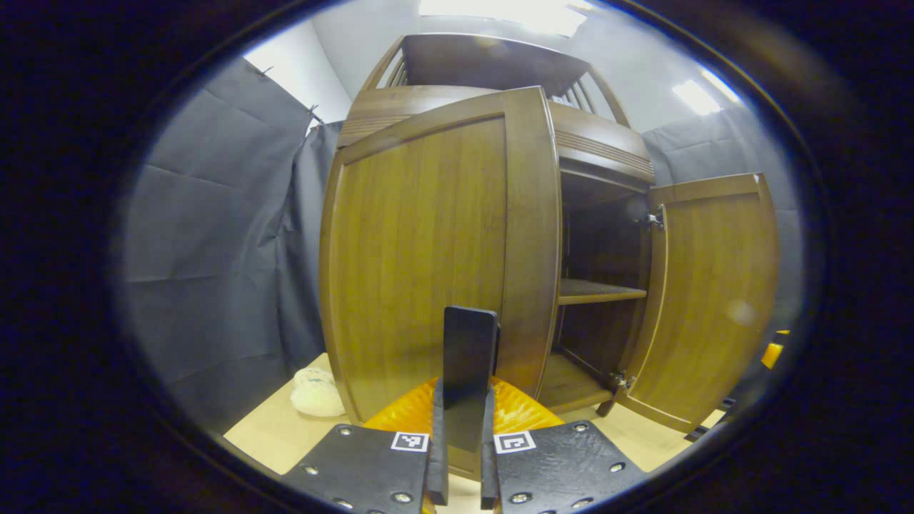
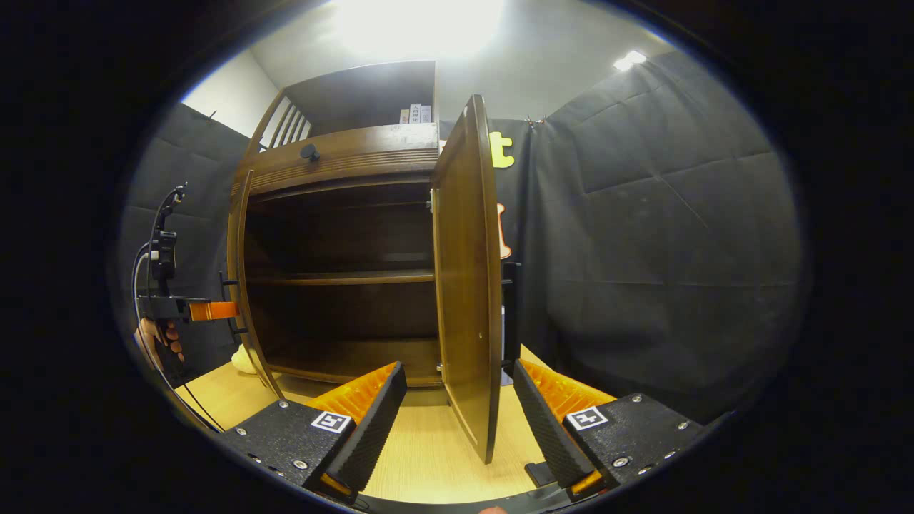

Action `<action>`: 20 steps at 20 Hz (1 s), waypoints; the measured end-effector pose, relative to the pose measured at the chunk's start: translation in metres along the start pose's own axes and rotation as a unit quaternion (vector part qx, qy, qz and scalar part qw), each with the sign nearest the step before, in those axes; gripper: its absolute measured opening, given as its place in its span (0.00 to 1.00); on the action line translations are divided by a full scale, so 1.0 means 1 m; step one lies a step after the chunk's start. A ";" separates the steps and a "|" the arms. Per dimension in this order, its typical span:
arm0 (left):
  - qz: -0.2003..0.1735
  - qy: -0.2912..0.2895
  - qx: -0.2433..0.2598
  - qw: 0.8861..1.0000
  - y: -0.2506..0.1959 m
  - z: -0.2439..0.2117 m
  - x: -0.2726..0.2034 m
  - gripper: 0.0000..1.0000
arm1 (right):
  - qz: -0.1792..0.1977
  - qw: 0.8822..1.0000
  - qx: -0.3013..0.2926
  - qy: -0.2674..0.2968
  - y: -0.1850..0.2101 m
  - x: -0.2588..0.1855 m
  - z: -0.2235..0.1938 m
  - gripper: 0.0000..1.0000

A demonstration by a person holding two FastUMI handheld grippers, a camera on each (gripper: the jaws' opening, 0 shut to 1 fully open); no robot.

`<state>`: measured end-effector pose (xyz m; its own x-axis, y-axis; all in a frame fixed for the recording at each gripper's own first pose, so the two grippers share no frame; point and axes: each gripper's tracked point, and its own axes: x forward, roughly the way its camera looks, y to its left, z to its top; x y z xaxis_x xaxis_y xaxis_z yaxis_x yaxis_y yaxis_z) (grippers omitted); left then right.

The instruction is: Open the right door of the double-door shoe cabinet with the right hand, and open the left door with the left hand.

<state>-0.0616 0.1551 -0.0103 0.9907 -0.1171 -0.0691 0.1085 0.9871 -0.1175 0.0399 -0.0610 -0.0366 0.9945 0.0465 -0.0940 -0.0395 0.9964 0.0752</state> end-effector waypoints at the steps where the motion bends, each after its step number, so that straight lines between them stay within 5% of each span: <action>1: 0.001 0.000 -0.001 1.000 0.003 0.000 -0.007 0.23 | 0.004 1.000 0.000 0.000 0.005 -0.001 -0.001 0.94; 20: 0.076 -0.017 0.015 0.997 0.107 0.014 -0.093 0.22 | 0.069 0.998 -0.009 -0.001 0.014 -0.008 -0.004 0.94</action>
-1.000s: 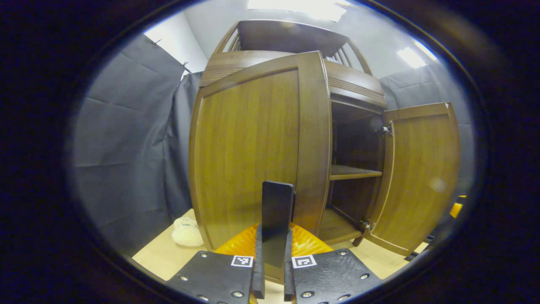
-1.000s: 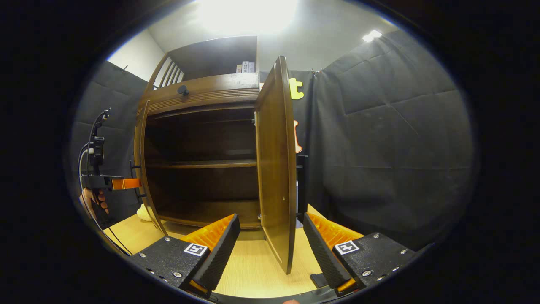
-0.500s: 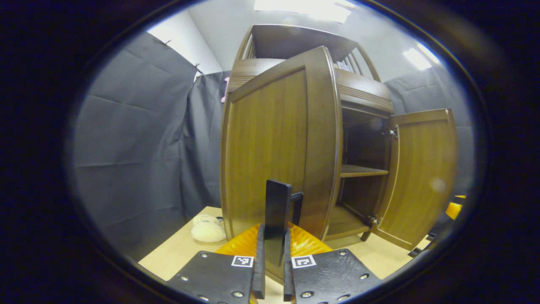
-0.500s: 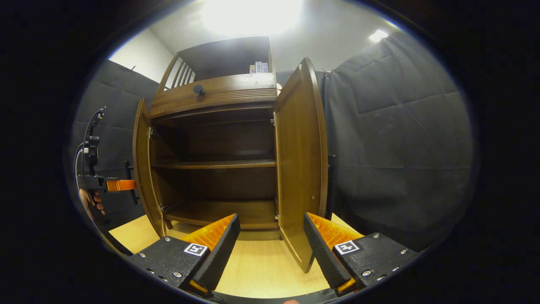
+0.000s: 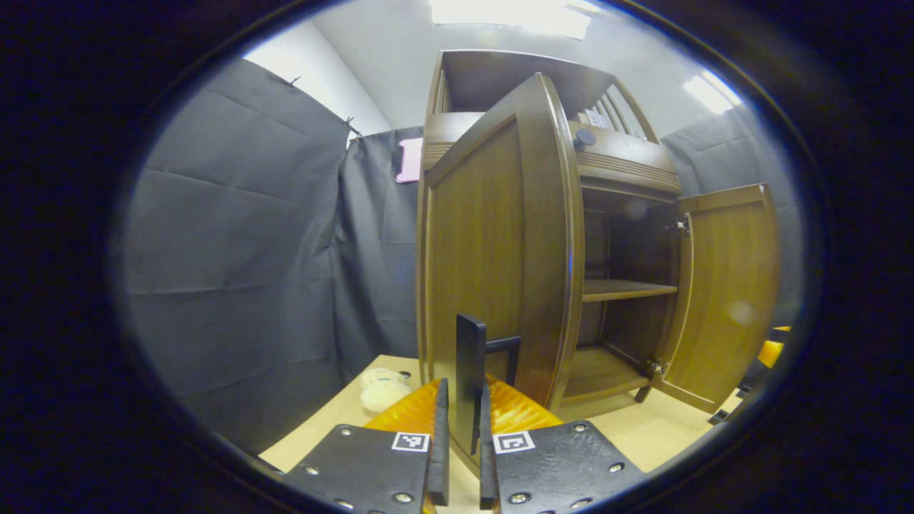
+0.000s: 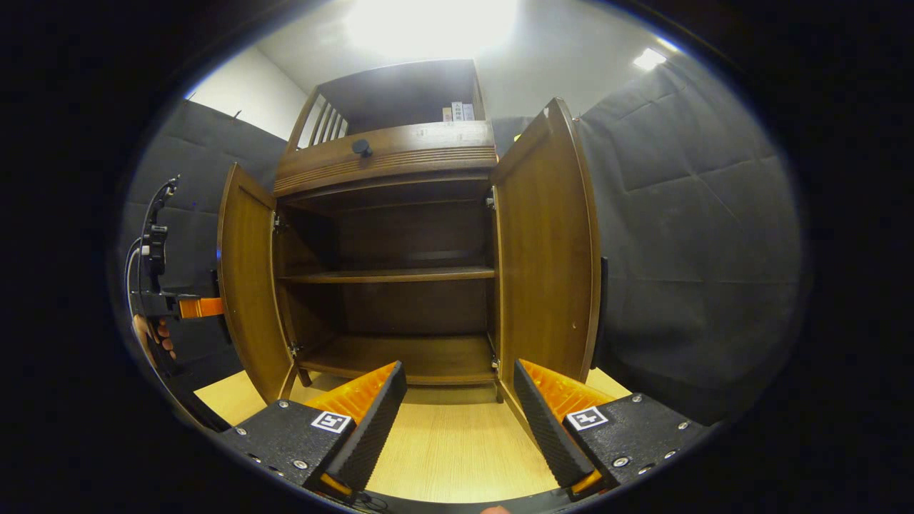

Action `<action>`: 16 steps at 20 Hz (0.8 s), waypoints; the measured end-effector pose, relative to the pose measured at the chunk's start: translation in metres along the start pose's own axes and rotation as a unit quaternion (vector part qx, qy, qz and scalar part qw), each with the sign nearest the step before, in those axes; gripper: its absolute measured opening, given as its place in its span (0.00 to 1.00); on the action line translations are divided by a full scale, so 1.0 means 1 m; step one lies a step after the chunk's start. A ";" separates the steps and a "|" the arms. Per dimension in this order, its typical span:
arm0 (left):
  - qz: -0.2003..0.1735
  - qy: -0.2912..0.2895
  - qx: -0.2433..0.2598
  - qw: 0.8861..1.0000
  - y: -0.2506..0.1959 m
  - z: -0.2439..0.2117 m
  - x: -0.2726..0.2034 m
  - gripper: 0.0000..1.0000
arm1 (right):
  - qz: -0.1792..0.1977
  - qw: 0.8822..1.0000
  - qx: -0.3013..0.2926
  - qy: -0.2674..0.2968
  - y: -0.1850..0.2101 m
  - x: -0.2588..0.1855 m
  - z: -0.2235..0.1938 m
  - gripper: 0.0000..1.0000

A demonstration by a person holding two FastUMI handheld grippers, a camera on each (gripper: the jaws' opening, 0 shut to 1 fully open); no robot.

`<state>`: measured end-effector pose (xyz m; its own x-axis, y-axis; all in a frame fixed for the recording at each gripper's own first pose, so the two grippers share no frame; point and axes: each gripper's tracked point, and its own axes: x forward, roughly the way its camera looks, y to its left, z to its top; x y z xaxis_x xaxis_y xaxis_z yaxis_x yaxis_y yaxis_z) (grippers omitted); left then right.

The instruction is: Open the right door of the double-door shoe cabinet with the right hand, and open the left door with the left hand.

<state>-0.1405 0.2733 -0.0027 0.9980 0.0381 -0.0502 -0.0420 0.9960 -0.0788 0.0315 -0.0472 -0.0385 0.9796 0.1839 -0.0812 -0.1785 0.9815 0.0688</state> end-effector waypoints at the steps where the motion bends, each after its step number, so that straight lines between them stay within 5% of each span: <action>1: 0.002 -0.002 0.000 1.000 0.005 0.002 -0.002 0.22 | 0.001 1.000 0.000 -0.001 0.001 0.001 -0.001 0.94; 16: 0.092 -0.006 0.016 0.996 0.095 -0.001 -0.058 0.17 | 0.004 1.000 -0.002 -0.007 0.013 -0.023 0.007 0.92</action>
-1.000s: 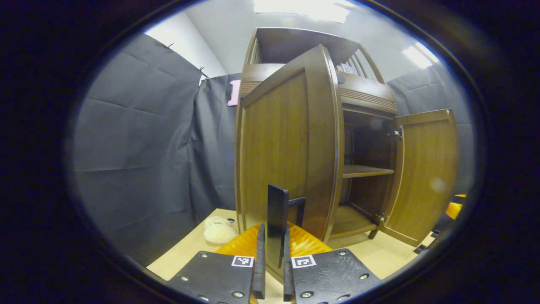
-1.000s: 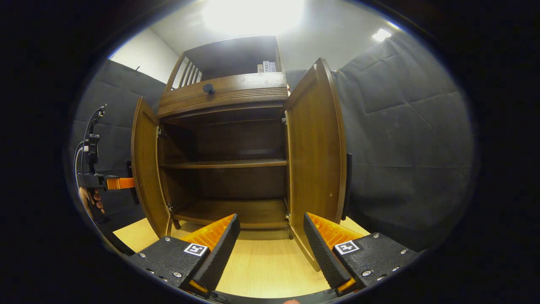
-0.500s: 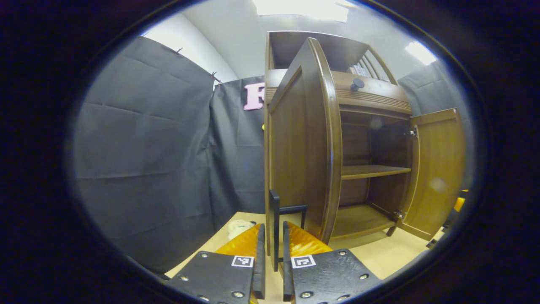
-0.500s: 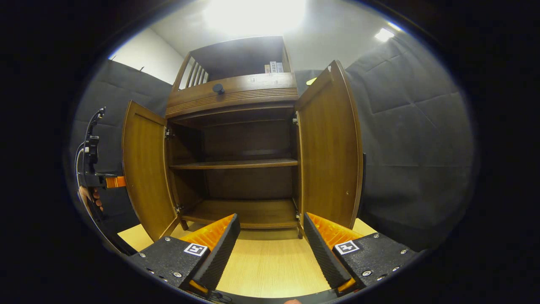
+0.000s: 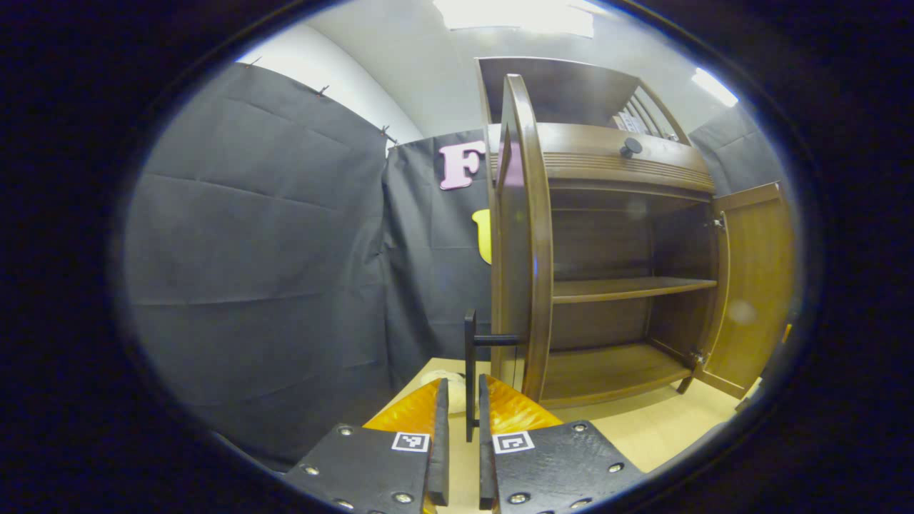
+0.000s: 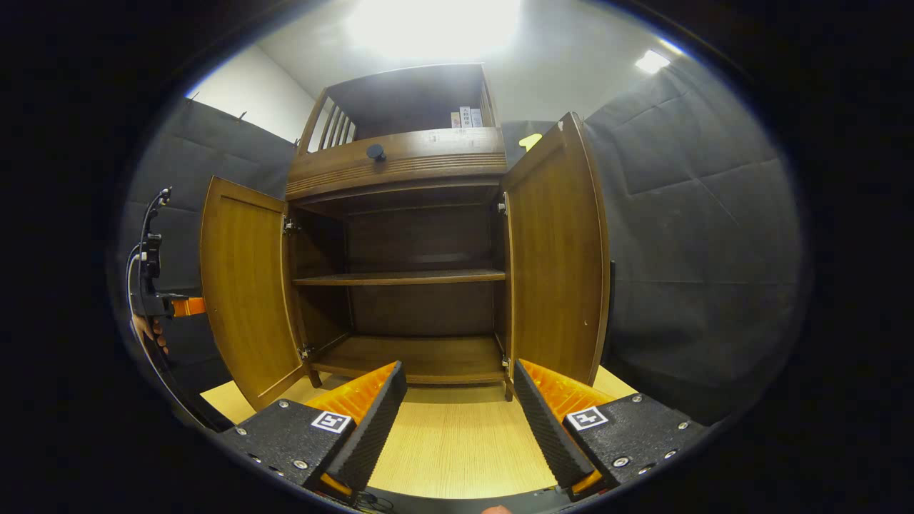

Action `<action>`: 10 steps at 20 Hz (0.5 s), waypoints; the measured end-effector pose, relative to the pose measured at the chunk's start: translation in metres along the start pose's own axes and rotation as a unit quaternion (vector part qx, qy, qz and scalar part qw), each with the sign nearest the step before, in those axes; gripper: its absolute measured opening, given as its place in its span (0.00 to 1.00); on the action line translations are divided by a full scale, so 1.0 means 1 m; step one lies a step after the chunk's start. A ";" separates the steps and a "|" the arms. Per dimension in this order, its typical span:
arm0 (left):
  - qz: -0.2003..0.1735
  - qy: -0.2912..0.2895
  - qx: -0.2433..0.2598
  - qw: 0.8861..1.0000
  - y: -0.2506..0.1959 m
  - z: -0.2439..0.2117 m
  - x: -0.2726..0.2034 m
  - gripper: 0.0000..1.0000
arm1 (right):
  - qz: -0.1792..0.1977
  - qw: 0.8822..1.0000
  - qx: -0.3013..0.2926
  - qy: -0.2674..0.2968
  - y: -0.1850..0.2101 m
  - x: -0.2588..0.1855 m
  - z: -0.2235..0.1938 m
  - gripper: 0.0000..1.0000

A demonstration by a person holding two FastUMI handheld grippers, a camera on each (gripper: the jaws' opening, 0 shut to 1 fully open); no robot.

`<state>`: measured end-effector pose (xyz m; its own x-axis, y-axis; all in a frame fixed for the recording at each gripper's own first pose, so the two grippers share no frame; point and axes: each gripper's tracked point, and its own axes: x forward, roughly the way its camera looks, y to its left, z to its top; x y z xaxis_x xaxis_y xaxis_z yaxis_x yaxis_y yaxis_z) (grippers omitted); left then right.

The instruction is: Open the right door of the double-door shoe cabinet with the right hand, and open the left door with the left hand.

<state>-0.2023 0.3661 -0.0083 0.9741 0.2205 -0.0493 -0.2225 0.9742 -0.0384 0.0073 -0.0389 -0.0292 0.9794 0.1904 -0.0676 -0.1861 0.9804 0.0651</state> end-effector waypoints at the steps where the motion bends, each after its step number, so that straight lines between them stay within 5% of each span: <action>1: 0.009 -0.001 0.003 1.000 0.007 0.001 -0.003 0.17 | -0.001 1.000 0.002 -0.003 -0.002 -0.002 0.004 0.93; 5: 0.052 -0.010 0.016 0.998 0.019 0.018 -0.022 0.22 | -0.004 1.000 0.001 -0.016 -0.011 -0.009 0.019 0.94; 10: 0.041 -0.018 0.013 0.999 0.020 0.026 -0.078 0.17 | -0.003 1.000 0.006 -0.024 -0.016 -0.020 0.036 0.93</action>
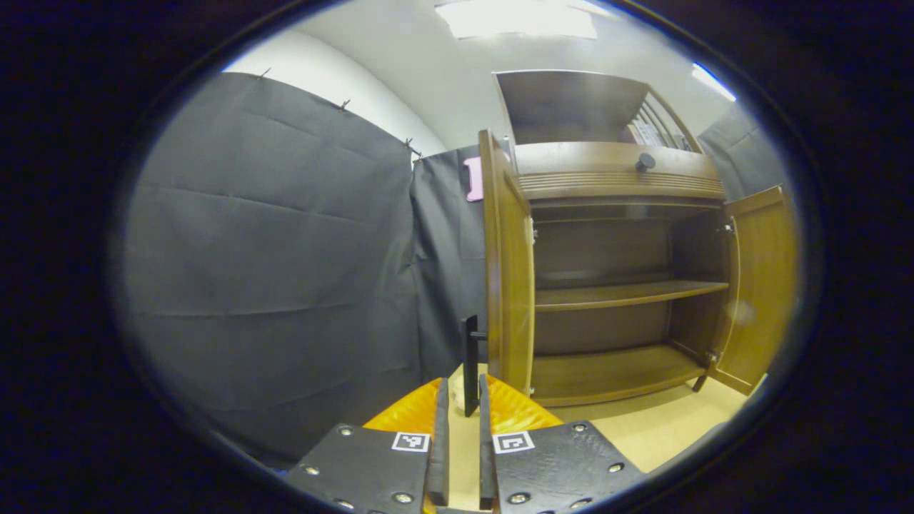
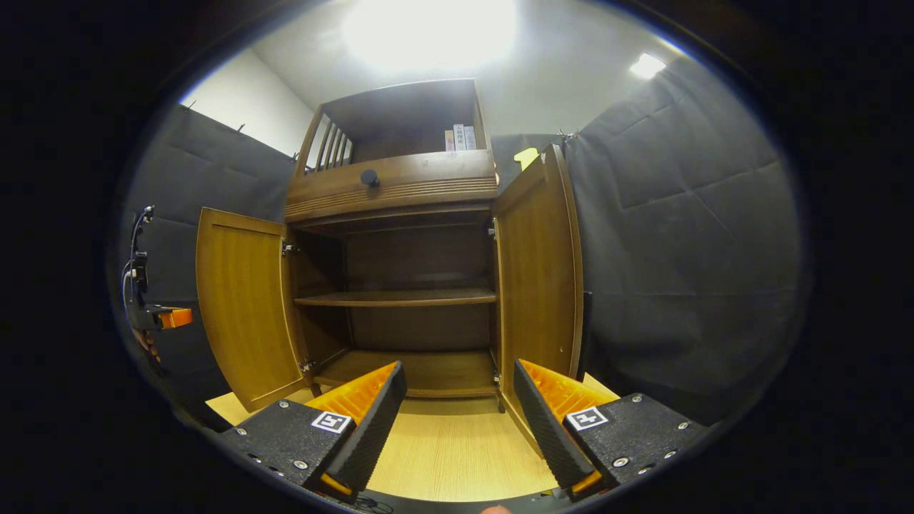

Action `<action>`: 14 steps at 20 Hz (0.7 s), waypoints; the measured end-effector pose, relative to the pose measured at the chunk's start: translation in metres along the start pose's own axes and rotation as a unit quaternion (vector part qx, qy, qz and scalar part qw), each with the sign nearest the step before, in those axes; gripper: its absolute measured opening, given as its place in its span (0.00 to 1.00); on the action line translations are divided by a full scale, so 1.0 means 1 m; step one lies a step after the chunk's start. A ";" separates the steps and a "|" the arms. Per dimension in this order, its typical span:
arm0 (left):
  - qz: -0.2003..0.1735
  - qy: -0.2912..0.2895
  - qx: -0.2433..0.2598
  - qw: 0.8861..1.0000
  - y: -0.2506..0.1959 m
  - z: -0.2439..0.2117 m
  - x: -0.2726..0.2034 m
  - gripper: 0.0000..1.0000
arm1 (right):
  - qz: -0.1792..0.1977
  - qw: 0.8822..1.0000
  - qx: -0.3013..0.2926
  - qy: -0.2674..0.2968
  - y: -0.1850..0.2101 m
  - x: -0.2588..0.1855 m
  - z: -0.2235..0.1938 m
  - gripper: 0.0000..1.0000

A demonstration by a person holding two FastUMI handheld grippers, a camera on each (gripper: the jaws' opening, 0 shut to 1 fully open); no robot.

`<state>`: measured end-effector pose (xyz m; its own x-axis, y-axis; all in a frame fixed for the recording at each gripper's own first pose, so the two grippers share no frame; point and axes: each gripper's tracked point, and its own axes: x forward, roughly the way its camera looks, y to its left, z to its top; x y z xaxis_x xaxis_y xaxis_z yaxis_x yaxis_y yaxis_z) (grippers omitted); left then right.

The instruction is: Open the right door of the double-door shoe cabinet with the right hand, and open the left door with the left hand.

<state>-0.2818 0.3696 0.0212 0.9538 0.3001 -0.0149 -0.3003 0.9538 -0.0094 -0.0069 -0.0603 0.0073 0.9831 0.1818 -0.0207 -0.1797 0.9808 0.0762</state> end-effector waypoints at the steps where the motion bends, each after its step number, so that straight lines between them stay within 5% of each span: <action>1: -0.007 -0.004 0.001 1.000 -0.008 0.006 -0.011 0.17 | -0.003 1.000 0.001 -0.004 -0.002 -0.003 0.006 0.94; 14: -0.098 -0.010 0.022 0.995 -0.105 0.011 -0.146 0.17 | 0.015 1.000 0.017 -0.008 0.007 -0.064 0.007 0.92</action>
<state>-0.3894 0.2253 0.0348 0.9942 0.1077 0.0037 -0.1078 0.9936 0.0342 -0.0712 -0.0654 0.0161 0.9778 0.2094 -0.0015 -0.2079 0.9718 0.1113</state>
